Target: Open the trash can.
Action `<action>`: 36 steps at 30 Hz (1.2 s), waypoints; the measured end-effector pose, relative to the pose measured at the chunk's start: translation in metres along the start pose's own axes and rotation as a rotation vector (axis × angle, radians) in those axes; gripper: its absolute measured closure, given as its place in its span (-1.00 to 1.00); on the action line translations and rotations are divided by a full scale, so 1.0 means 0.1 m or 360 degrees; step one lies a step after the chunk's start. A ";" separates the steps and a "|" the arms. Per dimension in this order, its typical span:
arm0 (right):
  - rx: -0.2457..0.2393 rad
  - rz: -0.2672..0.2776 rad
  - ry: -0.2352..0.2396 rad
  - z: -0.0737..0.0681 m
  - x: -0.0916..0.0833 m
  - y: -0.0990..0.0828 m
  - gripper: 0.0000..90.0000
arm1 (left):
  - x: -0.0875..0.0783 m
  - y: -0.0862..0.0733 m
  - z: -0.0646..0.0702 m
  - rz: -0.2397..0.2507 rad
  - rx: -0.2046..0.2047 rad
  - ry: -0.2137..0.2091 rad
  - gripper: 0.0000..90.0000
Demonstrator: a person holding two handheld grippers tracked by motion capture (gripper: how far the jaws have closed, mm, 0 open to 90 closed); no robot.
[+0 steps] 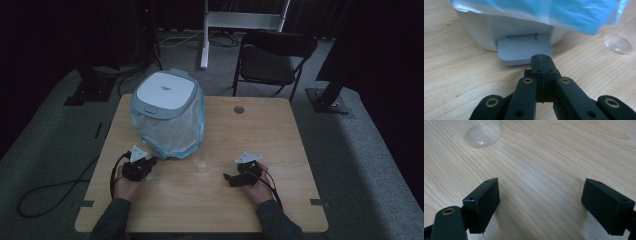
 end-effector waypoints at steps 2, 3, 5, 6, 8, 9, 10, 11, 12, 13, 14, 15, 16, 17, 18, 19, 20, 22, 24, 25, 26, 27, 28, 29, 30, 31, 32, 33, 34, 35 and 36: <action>0.0000 0.0000 0.0000 0.00 0.00 0.00 -0.68 | 0.01 0.00 -0.01 -0.0001 -0.0008 0.0005 1.00; 0.0000 0.0000 0.0000 0.00 0.00 0.00 -0.68 | 0.02 0.02 -0.04 0.0001 -0.0013 0.0023 1.00; 0.0000 0.0000 0.0000 0.00 0.00 0.00 -0.68 | 0.03 0.04 -0.06 0.0015 -0.0015 0.0029 1.00; 0.0001 0.0000 0.0000 0.00 0.00 0.00 -0.68 | 0.04 0.06 -0.07 0.0026 -0.0005 0.0028 1.00; 0.0000 0.0000 0.0000 0.00 0.00 0.00 -0.68 | 0.07 0.09 -0.07 0.0040 -0.0008 0.0027 1.00; -0.0001 0.0001 0.0000 0.00 0.00 0.00 -0.68 | 0.09 0.10 -0.07 0.0043 -0.0007 0.0024 1.00; -0.0001 0.0001 0.0000 0.00 0.00 0.00 -0.68 | 0.12 0.12 -0.06 0.0053 -0.0015 0.0012 1.00; -0.0001 0.0001 -0.0001 0.00 0.00 0.00 -0.68 | 0.13 0.12 -0.06 0.0051 -0.0013 0.0009 1.00; -0.0001 0.0001 0.0000 0.00 0.00 0.00 -0.68 | 0.17 0.13 -0.05 0.0050 -0.0014 -0.0003 1.00; 0.0000 0.0000 0.0000 0.00 0.00 0.00 -0.68 | 0.18 0.14 -0.04 0.0047 -0.0014 -0.0006 1.00; 0.0000 0.0000 0.0000 0.00 0.00 0.00 -0.68 | 0.18 0.14 -0.04 0.0047 -0.0014 -0.0006 1.00; 0.0000 0.0000 0.0000 0.00 0.00 0.00 -0.68 | 0.23 0.14 -0.03 0.0044 -0.0018 -0.0001 1.00; 0.0000 0.0000 0.0000 0.00 0.00 0.00 -0.68 | 0.24 0.14 -0.02 0.0044 -0.0022 -0.0006 1.00; 0.0001 0.0000 0.0000 0.00 0.00 0.00 -0.68 | 0.25 0.14 -0.02 0.0049 -0.0021 -0.0010 1.00; 0.0001 0.0000 0.0000 0.00 0.00 0.00 -0.68 | 0.25 0.14 -0.02 0.0050 -0.0023 -0.0009 1.00; 0.0001 0.0000 0.0000 0.00 0.00 0.00 -0.68 | 0.25 0.14 -0.02 0.0053 -0.0026 -0.0003 1.00; 0.0001 0.0000 0.0000 0.00 0.00 0.00 -0.68 | 0.26 0.14 -0.03 0.0062 -0.0033 -0.0008 1.00; 0.0001 0.0000 0.0000 0.00 0.00 0.00 -0.68 | 0.26 0.13 -0.03 0.0075 -0.0036 -0.0010 1.00; 0.0001 0.0000 0.0000 0.00 0.00 0.00 -0.68 | 0.26 0.12 -0.04 0.0095 -0.0030 0.0010 1.00; 0.0001 0.0000 0.0000 0.00 0.00 0.00 -0.68 | 0.26 0.12 -0.05 0.0105 -0.0025 0.0014 0.98; 0.0001 0.0000 0.0000 0.00 0.00 0.00 -0.68 | 0.26 0.11 -0.05 0.0122 -0.0019 0.0011 0.98; 0.0001 0.0001 0.0000 0.00 0.00 0.00 -0.68 | 0.26 0.11 -0.04 0.0129 -0.0016 0.0012 0.98; 0.0001 0.0001 0.0000 0.00 0.00 0.00 -0.68 | 0.27 0.10 -0.04 0.0130 0.0000 0.0021 0.98; 0.0001 0.0001 0.0000 0.00 0.00 0.00 -0.68 | 0.27 0.11 -0.04 0.0136 0.0004 0.0024 0.99; 0.0002 0.0001 0.0000 0.00 0.00 0.00 -0.68 | 0.27 0.10 -0.04 0.0143 0.0007 0.0020 0.99; 0.0001 0.0000 0.0000 0.00 0.00 0.00 -0.68 | 0.27 0.10 -0.04 0.0143 0.0007 0.0020 1.00; 0.0001 0.0001 0.0000 0.00 0.00 0.00 -0.68 | 0.27 0.10 -0.04 0.0148 0.0010 0.0026 1.00; 0.0001 0.0001 0.0000 0.00 0.00 0.00 -0.68 | 0.28 0.10 -0.03 0.0160 0.0022 0.0038 1.00; 0.0001 0.0001 0.0000 0.00 0.00 0.00 -0.68 | 0.27 0.10 -0.02 0.0164 0.0034 0.0052 1.00; 0.0001 0.0001 0.0000 0.00 0.00 0.00 -0.68 | 0.27 0.10 -0.02 0.0167 0.0041 0.0065 1.00; 0.0001 0.0001 0.0000 0.00 0.00 0.00 -0.68 | 0.27 0.11 -0.03 0.0173 0.0038 0.0075 1.00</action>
Point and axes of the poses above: each handheld gripper's, and its own axes: x roughly forward along the jaws, y roughly out of its top, z roughly to its right, the point moved 7 cm from there along x, roughly forward along the jaws, and after that the axes turned 1 degree about x, right-handed, at the moved point
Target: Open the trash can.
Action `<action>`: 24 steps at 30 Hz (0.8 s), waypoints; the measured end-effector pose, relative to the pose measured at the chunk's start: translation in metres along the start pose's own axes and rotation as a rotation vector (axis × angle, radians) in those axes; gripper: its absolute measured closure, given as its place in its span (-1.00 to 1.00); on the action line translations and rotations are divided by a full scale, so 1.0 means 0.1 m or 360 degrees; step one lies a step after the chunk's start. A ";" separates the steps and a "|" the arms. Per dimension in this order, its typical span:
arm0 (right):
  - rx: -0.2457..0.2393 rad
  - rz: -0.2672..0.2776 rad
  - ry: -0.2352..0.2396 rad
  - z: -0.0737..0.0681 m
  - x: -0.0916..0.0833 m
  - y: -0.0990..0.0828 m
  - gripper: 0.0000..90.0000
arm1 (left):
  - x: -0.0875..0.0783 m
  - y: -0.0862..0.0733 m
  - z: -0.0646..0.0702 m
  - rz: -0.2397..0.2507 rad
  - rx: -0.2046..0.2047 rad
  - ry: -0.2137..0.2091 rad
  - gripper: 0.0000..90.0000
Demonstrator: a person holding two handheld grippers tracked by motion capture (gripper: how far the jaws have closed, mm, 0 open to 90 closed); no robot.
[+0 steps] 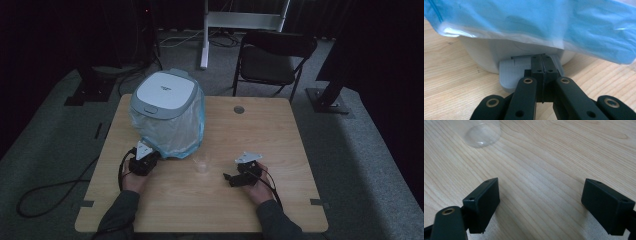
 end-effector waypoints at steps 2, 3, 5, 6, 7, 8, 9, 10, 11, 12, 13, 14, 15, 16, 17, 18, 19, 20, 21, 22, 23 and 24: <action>0.0000 0.0000 0.0000 0.00 0.00 0.00 -0.68 | -0.01 0.00 -0.01 0.0010 -0.0016 -0.0003 1.00; 0.0000 0.0000 0.0000 0.00 0.00 0.00 -0.68 | -0.01 0.01 -0.02 0.0012 -0.0017 -0.0001 1.00; 0.0000 0.0000 0.0000 0.00 0.00 0.00 -0.68 | -0.01 0.00 -0.04 0.0009 -0.0036 0.0005 1.00; -0.0001 0.0001 -0.0001 0.00 0.00 0.00 -0.68 | 0.00 -0.01 -0.04 -0.0005 -0.0038 0.0000 1.00; -0.0001 0.0000 -0.0001 0.00 0.00 0.00 -0.68 | 0.00 -0.01 -0.04 0.0000 -0.0041 -0.0003 1.00; 0.0000 0.0000 0.0000 0.00 0.00 0.00 -0.68 | 0.01 -0.01 -0.04 -0.0004 -0.0047 -0.0015 1.00; 0.0000 0.0000 0.0000 0.00 0.00 0.00 -0.68 | 0.01 -0.01 -0.04 -0.0005 -0.0051 -0.0015 1.00; 0.0001 0.0000 0.0000 0.00 0.00 0.00 -0.68 | 0.01 -0.02 -0.04 -0.0003 -0.0057 -0.0020 1.00; 0.0000 0.0000 0.0000 0.00 0.00 0.00 -0.68 | 0.01 -0.02 -0.04 -0.0002 -0.0063 -0.0023 1.00; 0.0000 0.0000 0.0000 0.00 0.00 0.00 -0.68 | 0.02 -0.02 -0.04 -0.0002 -0.0057 -0.0018 1.00; 0.0000 0.0000 0.0000 0.00 0.00 0.00 -0.68 | 0.02 -0.03 -0.04 -0.0003 -0.0054 -0.0016 1.00; 0.0001 -0.0001 0.0000 0.00 0.00 0.00 -0.68 | 0.02 -0.03 -0.04 0.0000 -0.0050 -0.0011 1.00; 0.0000 0.0000 0.0000 0.00 0.00 0.00 -0.68 | 0.02 -0.03 -0.04 -0.0001 -0.0048 -0.0010 1.00; 0.0000 0.0000 0.0000 0.00 0.00 0.00 -0.68 | 0.02 -0.03 -0.04 -0.0001 -0.0049 -0.0011 1.00; 0.0000 0.0000 0.0000 0.00 0.00 0.00 -0.68 | 0.02 -0.03 -0.04 0.0001 -0.0050 -0.0013 1.00; 0.0001 -0.0001 0.0000 0.00 0.00 0.00 -0.68 | 0.02 -0.03 -0.04 0.0003 -0.0055 -0.0021 1.00; 0.0001 -0.0001 0.0000 0.00 0.00 0.00 -0.68 | 0.02 -0.03 -0.04 0.0001 -0.0056 -0.0023 1.00; 0.0000 0.0000 0.0000 0.00 0.00 0.00 -0.68 | 0.03 -0.03 -0.04 0.0001 -0.0055 -0.0022 1.00; 0.0001 0.0000 0.0000 0.00 0.00 0.00 -0.68 | 0.03 -0.03 -0.04 0.0001 -0.0052 -0.0017 1.00; 0.0001 -0.0001 0.0000 0.00 0.00 0.00 -0.68 | 0.03 -0.03 -0.04 -0.0001 -0.0049 -0.0014 1.00; 0.0000 0.0000 0.0000 0.00 0.00 0.00 -0.68 | 0.03 -0.04 -0.04 -0.0003 -0.0047 -0.0015 1.00; 0.0001 0.0000 0.0000 0.00 0.00 0.00 -0.68 | 0.03 -0.04 -0.04 0.0002 -0.0051 -0.0015 1.00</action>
Point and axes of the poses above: each handheld gripper's, and its own axes: x roughly forward along the jaws, y roughly out of its top, z roughly to its right, the point moved 7 cm from there along x, roughly forward along the jaws, and after that the axes turned 1 degree about x, right-handed, at the moved point
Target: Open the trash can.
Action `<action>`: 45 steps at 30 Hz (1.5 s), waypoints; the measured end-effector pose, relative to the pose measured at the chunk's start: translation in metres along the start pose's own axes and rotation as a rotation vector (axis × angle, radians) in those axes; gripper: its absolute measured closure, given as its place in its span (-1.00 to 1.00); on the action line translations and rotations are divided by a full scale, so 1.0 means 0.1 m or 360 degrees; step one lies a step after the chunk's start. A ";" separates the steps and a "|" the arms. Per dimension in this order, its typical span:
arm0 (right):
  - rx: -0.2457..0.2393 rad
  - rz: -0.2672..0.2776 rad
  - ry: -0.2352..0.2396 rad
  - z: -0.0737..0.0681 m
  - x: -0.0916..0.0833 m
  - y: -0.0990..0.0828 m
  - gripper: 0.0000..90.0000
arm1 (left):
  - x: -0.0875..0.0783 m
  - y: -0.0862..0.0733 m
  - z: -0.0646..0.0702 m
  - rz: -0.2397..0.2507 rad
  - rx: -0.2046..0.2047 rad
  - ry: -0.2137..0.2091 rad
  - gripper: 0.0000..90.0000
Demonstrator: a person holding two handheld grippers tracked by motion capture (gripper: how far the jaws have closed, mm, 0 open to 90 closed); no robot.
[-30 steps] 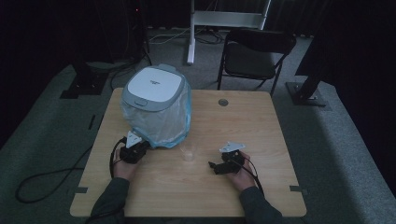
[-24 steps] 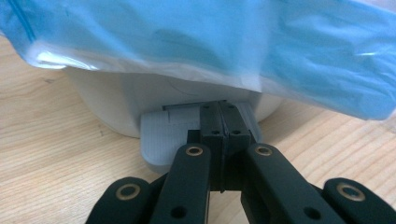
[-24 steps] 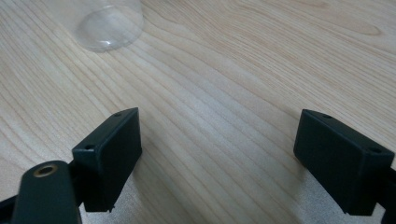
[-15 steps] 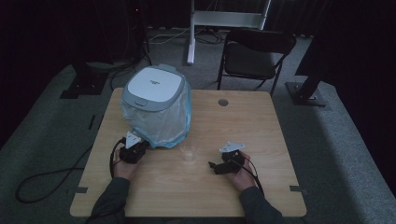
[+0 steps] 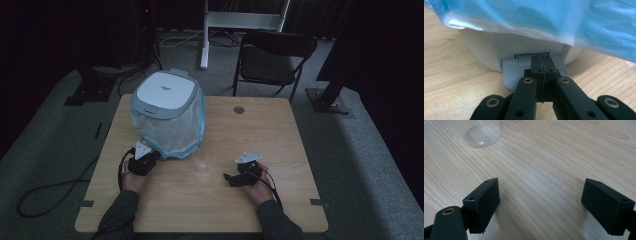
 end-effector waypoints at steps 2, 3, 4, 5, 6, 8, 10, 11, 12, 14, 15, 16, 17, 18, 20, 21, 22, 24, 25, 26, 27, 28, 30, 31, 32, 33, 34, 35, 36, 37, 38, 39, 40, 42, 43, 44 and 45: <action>-0.0001 0.0000 0.0000 0.00 0.00 0.00 -0.68 | 0.00 0.00 0.00 0.0000 -0.0003 -0.0003 1.00; -0.0001 0.0000 0.0000 0.00 0.00 0.00 -0.68 | 0.00 0.00 0.00 0.0002 -0.0008 -0.0007 1.00; 0.0000 0.0000 0.0000 0.00 0.00 0.00 -0.68 | 0.00 -0.01 -0.01 0.0003 -0.0018 -0.0017 1.00; -0.0001 0.0000 0.0000 0.00 0.00 0.00 -0.68 | 0.00 -0.01 -0.01 0.0004 -0.0025 -0.0023 1.00; -0.0001 -0.0001 0.0000 0.00 0.00 0.00 -0.68 | 0.00 -0.01 -0.01 0.0004 -0.0025 -0.0023 1.00; -0.0001 -0.0001 -0.0001 0.00 0.00 0.00 -0.68 | 0.00 -0.01 -0.01 0.0003 -0.0030 -0.0028 1.00; -0.0001 0.0000 -0.0001 0.00 0.00 0.00 -0.68 | 0.00 -0.02 -0.01 0.0004 -0.0026 -0.0027 1.00; -0.0001 0.0000 -0.0001 0.00 0.00 0.00 -0.68 | 0.00 -0.02 -0.01 0.0002 -0.0021 -0.0025 1.00; -0.0001 0.0000 -0.0001 0.00 0.00 0.00 -0.68 | 0.00 -0.02 -0.01 0.0002 -0.0021 -0.0025 1.00; -0.0002 0.0000 -0.0001 0.00 0.00 0.00 -0.68 | 0.01 -0.02 0.00 0.0003 -0.0017 -0.0012 1.00; -0.0001 -0.0001 -0.0001 0.00 0.00 0.00 -0.68 | 0.01 -0.02 0.00 0.0004 -0.0015 -0.0011 1.00; -0.0002 0.0000 -0.0001 0.00 0.00 0.00 -0.68 | 0.01 -0.02 0.00 0.0003 -0.0013 -0.0006 1.00; -0.0002 0.0000 -0.0001 0.00 0.00 0.00 -0.68 | 0.01 -0.02 0.00 0.0003 -0.0014 -0.0006 1.00; -0.0002 -0.0001 -0.0001 0.00 0.00 0.00 -0.68 | 0.01 -0.02 0.00 0.0000 -0.0013 -0.0003 1.00; -0.0002 -0.0001 -0.0001 0.00 0.00 0.00 -0.68 | 0.01 -0.02 0.00 0.0002 -0.0011 -0.0002 1.00; -0.0003 -0.0001 -0.0001 0.00 0.00 0.00 -0.68 | 0.01 -0.02 0.00 0.0001 -0.0012 -0.0003 1.00; -0.0003 0.0000 -0.0001 0.00 0.00 0.00 -0.68 | 0.01 -0.02 0.00 0.0001 -0.0012 -0.0003 1.00; -0.0002 0.0000 -0.0001 0.00 0.00 0.00 -0.68 | 0.01 -0.03 0.00 -0.0001 -0.0013 -0.0002 1.00; -0.0001 0.0001 -0.0001 0.00 0.00 0.00 -0.68 | 0.02 -0.03 0.00 -0.0001 -0.0016 -0.0003 1.00; -0.0001 0.0000 -0.0001 0.00 0.00 0.00 -0.68 | 0.02 -0.03 0.00 -0.0002 -0.0018 -0.0002 1.00; -0.0002 0.0000 -0.0001 0.00 0.00 0.00 -0.68 | 0.02 -0.03 0.00 -0.0003 -0.0017 -0.0001 1.00; -0.0002 0.0000 -0.0002 0.00 0.00 0.00 -0.68 | 0.02 -0.03 0.00 -0.0008 -0.0016 -0.0001 1.00; -0.0003 0.0000 -0.0001 0.00 0.00 0.00 -0.68 | 0.02 -0.04 0.00 -0.0014 -0.0013 -0.0003 1.00; -0.0003 0.0000 -0.0001 0.00 0.00 0.00 -0.68 | 0.02 -0.04 0.00 -0.0014 -0.0012 -0.0002 1.00; -0.0002 0.0000 -0.0001 0.00 0.00 0.00 -0.68 | 0.02 -0.04 0.00 -0.0014 -0.0012 -0.0002 1.00; -0.0002 0.0001 -0.0001 0.00 0.00 0.00 -0.68 | 0.02 -0.04 0.00 -0.0018 -0.0015 -0.0005 1.00; -0.0003 0.0000 -0.0001 0.00 0.00 0.00 -0.68 | 0.02 -0.04 0.00 -0.0019 -0.0016 -0.0005 1.00; -0.0001 0.0001 -0.0001 0.00 0.00 0.00 -0.68 | 0.03 -0.04 0.01 -0.0021 -0.0016 -0.0004 1.00; -0.0001 0.0001 -0.0001 0.00 0.00 0.00 -0.68 | 0.03 -0.04 0.00 -0.0024 -0.0019 -0.0005 1.00; -0.0001 0.0001 -0.0001 0.00 0.00 0.00 -0.68 | 0.03 -0.04 0.00 -0.0025 -0.0020 -0.0005 1.00; -0.0003 0.0000 -0.0002 0.00 0.00 0.00 -0.68 | 0.03 -0.04 0.00 -0.0028 -0.0020 -0.0006 1.00; -0.0002 0.0001 -0.0001 0.00 0.00 0.00 -0.68 | 0.03 -0.04 0.00 -0.0029 -0.0022 -0.0005 1.00; -0.0001 0.0001 -0.0001 0.00 0.00 0.00 -0.68 | 0.03 -0.04 0.00 -0.0030 -0.0020 -0.0002 1.00; -0.0002 0.0001 -0.0001 0.00 0.00 0.00 -0.68 | 0.03 -0.04 0.00 -0.0033 -0.0029 -0.0006 1.00; -0.0001 0.0001 -0.0001 0.00 0.00 0.00 -0.68 | 0.03 -0.04 0.00 -0.0034 -0.0029 -0.0005 1.00; -0.0002 0.0000 -0.0001 0.00 0.00 0.00 -0.68 | 0.03 -0.04 0.00 -0.0035 -0.0031 -0.0007 1.00; -0.0002 0.0001 -0.0001 0.00 0.00 0.00 -0.68 | 0.03 -0.04 0.00 -0.0035 -0.0031 -0.0007 1.00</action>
Point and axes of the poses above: each handheld gripper's, and its own axes: x roughly forward along the jaws, y roughly out of its top, z roughly to its right, the point moved 7 cm from there along x, roughly forward along the jaws, and after that the axes turned 1 degree about x, right-handed, at the moved point
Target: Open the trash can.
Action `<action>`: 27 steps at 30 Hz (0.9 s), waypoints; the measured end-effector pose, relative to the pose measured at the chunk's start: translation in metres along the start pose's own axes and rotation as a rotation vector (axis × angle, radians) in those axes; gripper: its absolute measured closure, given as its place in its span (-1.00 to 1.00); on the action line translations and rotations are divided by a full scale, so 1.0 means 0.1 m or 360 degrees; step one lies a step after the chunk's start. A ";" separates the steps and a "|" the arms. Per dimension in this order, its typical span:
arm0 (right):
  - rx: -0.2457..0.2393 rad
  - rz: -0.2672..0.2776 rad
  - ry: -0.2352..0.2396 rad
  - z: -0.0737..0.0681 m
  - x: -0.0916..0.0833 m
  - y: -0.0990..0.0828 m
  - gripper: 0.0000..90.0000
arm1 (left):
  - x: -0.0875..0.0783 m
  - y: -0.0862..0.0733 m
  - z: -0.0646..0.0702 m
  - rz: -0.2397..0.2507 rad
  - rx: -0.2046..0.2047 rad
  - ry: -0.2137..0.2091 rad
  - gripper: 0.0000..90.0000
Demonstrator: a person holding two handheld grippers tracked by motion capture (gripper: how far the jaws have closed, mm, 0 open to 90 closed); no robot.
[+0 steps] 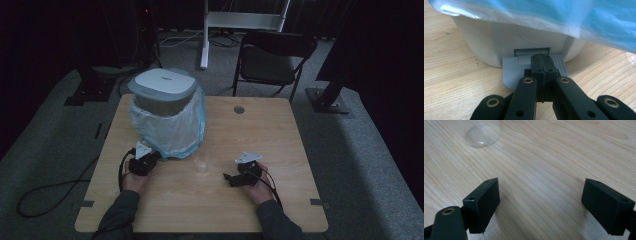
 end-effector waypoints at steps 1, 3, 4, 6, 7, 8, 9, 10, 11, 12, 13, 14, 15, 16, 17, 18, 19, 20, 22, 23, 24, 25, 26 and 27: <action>0.0000 0.0000 0.0000 0.00 0.00 0.00 -0.68 | 0.00 0.00 0.00 0.0000 0.0000 0.0000 1.00; 0.0001 0.0000 0.0000 0.00 0.00 0.00 -0.68 | 0.00 0.00 0.00 -0.0010 -0.0001 -0.0001 1.00; 0.0002 0.0002 -0.0003 0.00 0.00 0.00 -0.67 | 0.00 0.00 0.00 -0.0009 0.0000 0.0000 1.00; 0.0006 0.0010 -0.0006 0.01 -0.01 0.00 -0.59 | 0.00 0.00 0.00 -0.0009 0.0000 0.0000 1.00; 0.0011 0.0014 -0.0007 0.01 -0.01 0.00 -0.56 | 0.00 0.00 0.00 -0.0008 0.0002 0.0002 1.00; 0.0014 0.0016 -0.0008 0.01 -0.01 0.00 -0.56 | 0.00 0.00 0.00 -0.0006 0.0001 0.0003 1.00; 0.0013 0.0016 -0.0008 0.01 -0.01 0.00 -0.56 | 0.00 0.00 0.00 -0.0006 0.0003 0.0004 1.00; 0.0013 0.0017 -0.0009 0.01 -0.01 0.00 -0.56 | 0.00 0.00 0.00 -0.0005 0.0004 0.0005 1.00; 0.0014 0.0016 -0.0008 0.01 -0.01 0.00 -0.56 | 0.00 0.00 0.00 -0.0004 0.0003 0.0005 1.00; 0.0013 0.0016 -0.0008 0.01 -0.01 0.00 -0.56 | 0.00 0.00 0.00 -0.0005 0.0005 0.0006 1.00; 0.0014 0.0016 -0.0008 0.01 -0.01 0.00 -0.56 | 0.00 0.00 0.00 -0.0004 0.0005 0.0006 1.00; 0.0014 0.0016 -0.0009 0.01 -0.01 0.00 -0.56 | 0.00 0.00 0.00 -0.0004 0.0003 0.0005 1.00; 0.0014 0.0016 -0.0009 0.01 -0.01 0.00 -0.56 | 0.00 0.00 0.00 -0.0004 0.0004 0.0005 1.00; 0.0014 0.0016 -0.0008 0.01 -0.01 0.00 -0.56 | 0.00 0.00 0.00 -0.0004 0.0004 0.0005 1.00; 0.0014 0.0016 -0.0008 0.01 -0.01 0.00 -0.56 | 0.00 0.00 0.00 -0.0005 0.0003 0.0004 1.00; 0.0014 0.0016 -0.0008 0.01 -0.01 0.00 -0.56 | 0.00 0.00 0.00 -0.0003 0.0002 0.0003 1.00; 0.0014 0.0016 -0.0008 0.01 -0.01 0.00 -0.56 | 0.00 0.00 0.00 -0.0004 0.0003 0.0003 1.00; 0.0014 0.0016 -0.0008 0.01 -0.01 0.00 -0.56 | 0.00 0.00 0.00 -0.0004 0.0003 0.0003 1.00; 0.0013 0.0017 -0.0008 0.01 -0.01 0.00 -0.56 | 0.00 0.00 0.00 -0.0004 0.0000 0.0001 1.00; 0.0014 0.0016 -0.0008 0.01 -0.01 0.00 -0.56 | 0.00 0.00 0.00 -0.0004 -0.0001 0.0000 1.00; 0.0013 0.0017 -0.0009 0.01 -0.01 0.00 -0.56 | 0.00 0.00 0.00 -0.0004 -0.0001 -0.0001 1.00; 0.0015 0.0016 -0.0008 0.01 -0.01 0.00 -0.56 | 0.00 0.00 0.00 -0.0005 -0.0002 -0.0002 1.00; 0.0014 0.0016 -0.0008 0.01 -0.01 0.00 -0.56 | 0.00 0.00 0.00 -0.0004 -0.0005 -0.0003 1.00; 0.0015 0.0016 -0.0008 0.01 -0.01 0.00 -0.54 | 0.00 0.00 0.00 -0.0005 -0.0002 -0.0002 1.00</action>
Point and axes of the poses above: each handheld gripper's, and its own axes: x roughly forward along the jaws, y roughly out of its top, z roughly to its right, the point moved 7 cm from there along x, roughly forward along the jaws, and after that the axes turned 1 degree about x, right-handed, at the moved point
